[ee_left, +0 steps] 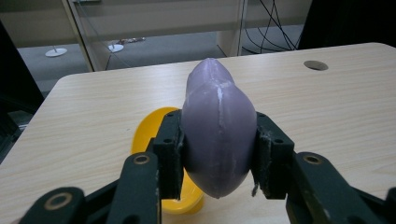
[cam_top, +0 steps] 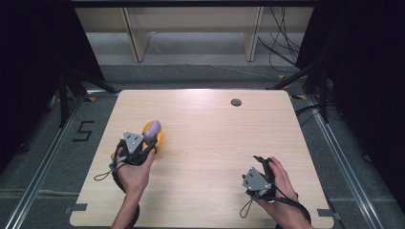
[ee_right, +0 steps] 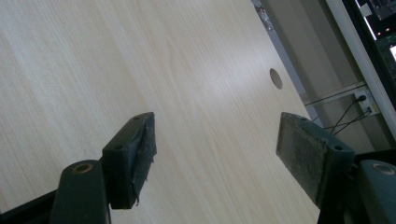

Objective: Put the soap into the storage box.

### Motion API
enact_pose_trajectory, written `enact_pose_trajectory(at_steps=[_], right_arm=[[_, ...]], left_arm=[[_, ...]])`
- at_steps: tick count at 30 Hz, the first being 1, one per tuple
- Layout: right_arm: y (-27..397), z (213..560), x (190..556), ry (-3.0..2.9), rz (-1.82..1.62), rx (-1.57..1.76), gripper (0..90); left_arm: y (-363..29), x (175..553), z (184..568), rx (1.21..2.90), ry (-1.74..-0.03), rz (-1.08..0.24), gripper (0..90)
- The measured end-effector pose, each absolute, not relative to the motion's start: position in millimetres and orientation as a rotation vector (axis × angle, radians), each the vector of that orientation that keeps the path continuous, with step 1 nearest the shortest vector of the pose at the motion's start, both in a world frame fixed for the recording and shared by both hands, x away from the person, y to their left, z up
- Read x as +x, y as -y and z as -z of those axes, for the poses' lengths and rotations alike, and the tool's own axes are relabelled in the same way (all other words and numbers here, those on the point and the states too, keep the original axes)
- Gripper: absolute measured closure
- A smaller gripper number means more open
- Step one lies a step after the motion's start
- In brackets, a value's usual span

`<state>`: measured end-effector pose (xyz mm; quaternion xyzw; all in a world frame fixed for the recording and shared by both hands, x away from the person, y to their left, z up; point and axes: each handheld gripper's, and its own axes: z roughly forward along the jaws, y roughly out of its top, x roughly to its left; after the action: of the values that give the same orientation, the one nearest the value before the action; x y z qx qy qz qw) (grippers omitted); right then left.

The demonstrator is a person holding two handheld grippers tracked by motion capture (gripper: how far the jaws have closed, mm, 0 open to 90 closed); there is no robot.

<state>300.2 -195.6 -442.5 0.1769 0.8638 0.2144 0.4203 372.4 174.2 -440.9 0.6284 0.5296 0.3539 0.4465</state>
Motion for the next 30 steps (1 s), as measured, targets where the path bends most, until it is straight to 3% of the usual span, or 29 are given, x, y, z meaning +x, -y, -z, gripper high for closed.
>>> enact_pose_trajectory(at_steps=[30], right_arm=[[196.1, 442.3, 300.7, -2.164, -0.525, 0.435, 29.2]], left_arm=[[-186.4, 390.1, 445.5, 1.525, -1.370, -0.937, 58.9]])
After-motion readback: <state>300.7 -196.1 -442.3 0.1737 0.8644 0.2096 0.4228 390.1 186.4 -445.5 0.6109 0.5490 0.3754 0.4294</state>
